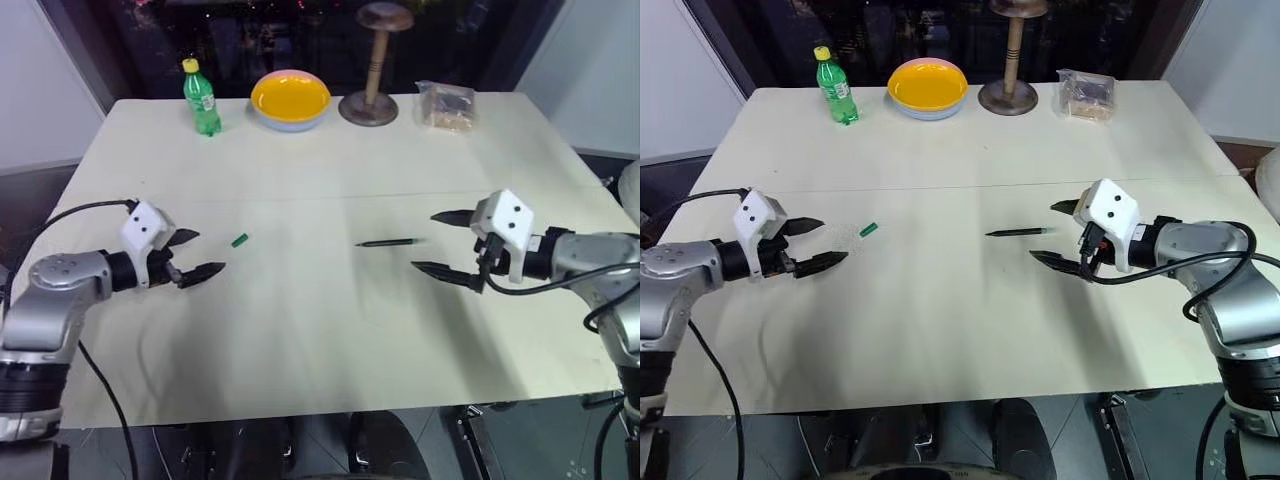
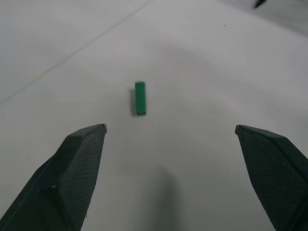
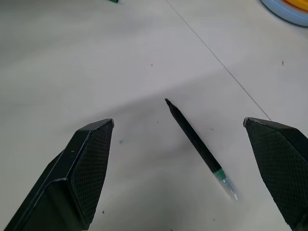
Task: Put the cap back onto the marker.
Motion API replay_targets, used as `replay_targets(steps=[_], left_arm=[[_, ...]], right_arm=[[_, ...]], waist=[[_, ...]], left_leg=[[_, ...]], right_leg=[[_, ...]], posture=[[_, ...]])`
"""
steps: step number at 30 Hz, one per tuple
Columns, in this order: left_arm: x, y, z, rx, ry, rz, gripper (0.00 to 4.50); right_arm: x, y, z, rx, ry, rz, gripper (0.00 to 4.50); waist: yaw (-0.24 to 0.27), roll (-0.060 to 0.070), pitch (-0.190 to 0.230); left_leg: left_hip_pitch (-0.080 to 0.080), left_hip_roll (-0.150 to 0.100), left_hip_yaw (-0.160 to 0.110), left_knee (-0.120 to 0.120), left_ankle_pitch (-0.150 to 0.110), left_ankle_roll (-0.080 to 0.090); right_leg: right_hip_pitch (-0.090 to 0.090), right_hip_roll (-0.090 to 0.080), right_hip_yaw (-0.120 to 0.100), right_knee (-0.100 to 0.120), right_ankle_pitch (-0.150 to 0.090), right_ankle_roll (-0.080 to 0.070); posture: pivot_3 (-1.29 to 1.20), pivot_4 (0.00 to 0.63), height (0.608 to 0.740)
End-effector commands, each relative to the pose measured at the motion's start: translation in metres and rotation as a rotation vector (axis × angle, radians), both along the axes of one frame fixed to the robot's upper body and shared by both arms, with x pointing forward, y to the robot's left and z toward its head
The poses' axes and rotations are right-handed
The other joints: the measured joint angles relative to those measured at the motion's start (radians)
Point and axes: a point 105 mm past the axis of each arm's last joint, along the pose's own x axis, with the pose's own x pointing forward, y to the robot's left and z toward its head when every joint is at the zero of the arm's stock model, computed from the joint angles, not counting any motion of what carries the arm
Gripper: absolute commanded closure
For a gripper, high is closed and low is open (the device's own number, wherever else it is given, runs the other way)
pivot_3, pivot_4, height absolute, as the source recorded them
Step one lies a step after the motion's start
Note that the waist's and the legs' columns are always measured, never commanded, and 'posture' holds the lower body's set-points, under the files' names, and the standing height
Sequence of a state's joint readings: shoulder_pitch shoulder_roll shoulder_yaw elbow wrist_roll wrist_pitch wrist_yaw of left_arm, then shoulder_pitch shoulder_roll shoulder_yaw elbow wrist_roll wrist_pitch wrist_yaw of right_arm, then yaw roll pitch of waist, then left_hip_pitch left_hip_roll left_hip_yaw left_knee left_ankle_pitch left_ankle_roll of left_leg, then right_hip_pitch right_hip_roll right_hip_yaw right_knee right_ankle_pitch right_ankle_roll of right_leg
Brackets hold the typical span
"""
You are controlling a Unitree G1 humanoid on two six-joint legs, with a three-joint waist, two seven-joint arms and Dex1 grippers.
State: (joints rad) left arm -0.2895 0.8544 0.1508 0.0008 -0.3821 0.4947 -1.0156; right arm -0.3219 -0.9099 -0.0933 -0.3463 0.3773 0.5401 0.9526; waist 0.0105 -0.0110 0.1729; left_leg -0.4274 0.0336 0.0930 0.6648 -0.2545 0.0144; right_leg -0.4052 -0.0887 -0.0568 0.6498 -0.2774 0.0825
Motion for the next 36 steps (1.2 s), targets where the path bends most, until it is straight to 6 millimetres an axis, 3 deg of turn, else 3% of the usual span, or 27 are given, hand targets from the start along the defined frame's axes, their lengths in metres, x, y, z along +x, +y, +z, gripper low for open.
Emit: replay_targets(steps=[1,10,17,26,36], left_arm=[[0.001,0.004,0.021,-0.007,-0.052,-0.014,0.02],[0.009,0.012,0.017,0.020,-0.050,0.000,0.02],[0.048,0.004,0.016,-0.012,-0.190,0.015,0.02],[0.064,-0.010,-0.021,0.019,-0.151,-0.065,0.02],[0.073,-0.021,-0.037,0.018,-0.151,-0.063,0.02]], right_arm=[[-0.003,0.009,0.011,0.017,-0.052,0.026,0.00],[-0.012,0.020,0.005,0.045,-0.034,0.033,0.00],[-0.015,0.023,0.001,0.074,-0.043,-0.011,0.00],[-0.028,0.023,-0.004,0.098,-0.047,-0.079,0.00],[-0.036,0.023,-0.004,0.104,-0.050,-0.114,0.00]], waist=[[0.000,0.000,0.000],[-0.001,0.000,0.000],[0.004,0.000,0.000],[0.001,-0.001,0.000],[0.002,-0.002,0.000]], left_leg=[[0.000,0.000,0.000,0.000,0.000,0.000],[0.000,0.000,0.000,0.000,0.000,0.000],[0.000,-0.001,0.000,0.001,0.000,0.000],[-0.001,0.000,0.004,0.001,-0.001,0.002],[-0.001,0.000,0.003,0.002,-0.001,0.002]], right_leg=[[0.000,0.000,0.000,0.000,0.000,0.000],[0.000,-0.001,0.001,0.000,0.000,0.000],[0.001,-0.001,0.000,0.000,0.000,0.000],[-0.001,0.003,-0.001,0.001,0.002,0.003],[0.000,0.002,-0.001,0.000,0.002,0.004]], posture=[[0.00,0.150,0.740],[0.00,0.150,0.740],[0.00,0.150,0.740],[0.00,0.150,0.740],[0.00,0.150,0.740]])
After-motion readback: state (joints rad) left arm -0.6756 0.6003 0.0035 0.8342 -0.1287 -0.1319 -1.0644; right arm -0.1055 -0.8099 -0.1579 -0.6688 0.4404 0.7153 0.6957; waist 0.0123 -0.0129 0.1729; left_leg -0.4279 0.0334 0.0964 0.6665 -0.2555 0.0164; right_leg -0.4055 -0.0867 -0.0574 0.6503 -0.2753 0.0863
